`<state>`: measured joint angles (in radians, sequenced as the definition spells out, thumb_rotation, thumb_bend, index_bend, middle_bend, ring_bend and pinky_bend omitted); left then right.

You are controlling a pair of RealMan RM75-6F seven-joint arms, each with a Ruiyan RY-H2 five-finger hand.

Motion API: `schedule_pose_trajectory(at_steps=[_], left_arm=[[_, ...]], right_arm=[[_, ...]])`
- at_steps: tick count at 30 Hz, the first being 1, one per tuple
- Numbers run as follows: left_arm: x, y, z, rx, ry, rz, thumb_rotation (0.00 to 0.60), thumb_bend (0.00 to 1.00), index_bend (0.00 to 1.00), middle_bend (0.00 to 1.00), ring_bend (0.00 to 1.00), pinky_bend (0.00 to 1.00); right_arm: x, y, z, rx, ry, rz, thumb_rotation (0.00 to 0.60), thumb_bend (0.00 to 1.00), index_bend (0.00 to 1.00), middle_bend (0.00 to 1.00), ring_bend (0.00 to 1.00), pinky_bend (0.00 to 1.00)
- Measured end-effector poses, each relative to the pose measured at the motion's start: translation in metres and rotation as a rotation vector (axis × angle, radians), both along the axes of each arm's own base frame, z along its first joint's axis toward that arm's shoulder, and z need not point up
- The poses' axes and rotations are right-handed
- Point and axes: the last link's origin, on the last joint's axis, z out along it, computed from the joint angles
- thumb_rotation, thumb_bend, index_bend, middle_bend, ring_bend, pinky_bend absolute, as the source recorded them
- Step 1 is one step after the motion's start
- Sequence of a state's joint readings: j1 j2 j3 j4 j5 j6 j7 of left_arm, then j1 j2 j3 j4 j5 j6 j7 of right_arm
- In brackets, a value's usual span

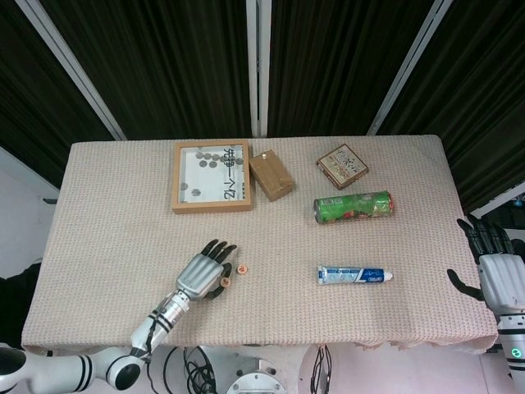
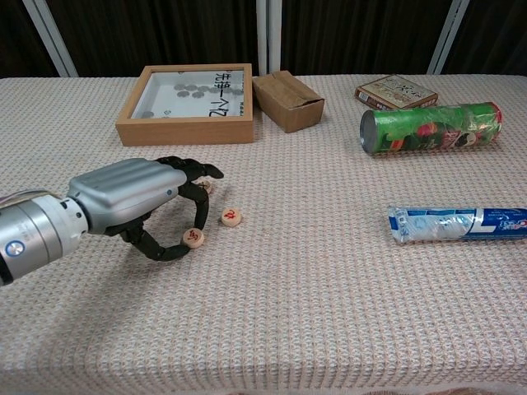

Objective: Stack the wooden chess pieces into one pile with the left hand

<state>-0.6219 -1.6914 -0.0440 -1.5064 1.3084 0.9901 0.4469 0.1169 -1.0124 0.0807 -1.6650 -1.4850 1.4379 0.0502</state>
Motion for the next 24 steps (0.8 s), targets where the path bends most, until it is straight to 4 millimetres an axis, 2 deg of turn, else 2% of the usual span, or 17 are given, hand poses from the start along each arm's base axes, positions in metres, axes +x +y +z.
schedule_pose_trajectory(at_steps=[6,13,19,24], left_arm=[[0.0,0.0,0.004,0.005,-0.004,0.003,0.6,0.28,0.49,0.05,0.0,0.0],[0.0,0.005,0.028,0.066,-0.016,0.004,0.6,0.28,0.48,0.06,0.0,0.0],[-0.012,0.014,0.05,0.122,0.004,0.045,0.6,0.28,0.48,0.07,0.0,0.0],[-0.022,0.018,0.055,0.129,0.02,0.096,0.6,0.28,0.48,0.07,0.0,0.0]], right_arm=[[-0.001,0.0,0.0,-0.001,-0.001,-0.001,0.6,0.23,0.0,0.0,0.0,0.0],[0.0,0.0,-0.001,0.004,0.0,-0.001,0.6,0.23,0.0,0.0,0.0,0.0],[0.0,0.0,-0.001,0.003,0.001,-0.001,0.6,0.23,0.0,0.0,0.0,0.0],[0.001,0.0,-0.003,0.011,0.006,0.0,0.6,0.23,0.0,0.0,0.0,0.0]])
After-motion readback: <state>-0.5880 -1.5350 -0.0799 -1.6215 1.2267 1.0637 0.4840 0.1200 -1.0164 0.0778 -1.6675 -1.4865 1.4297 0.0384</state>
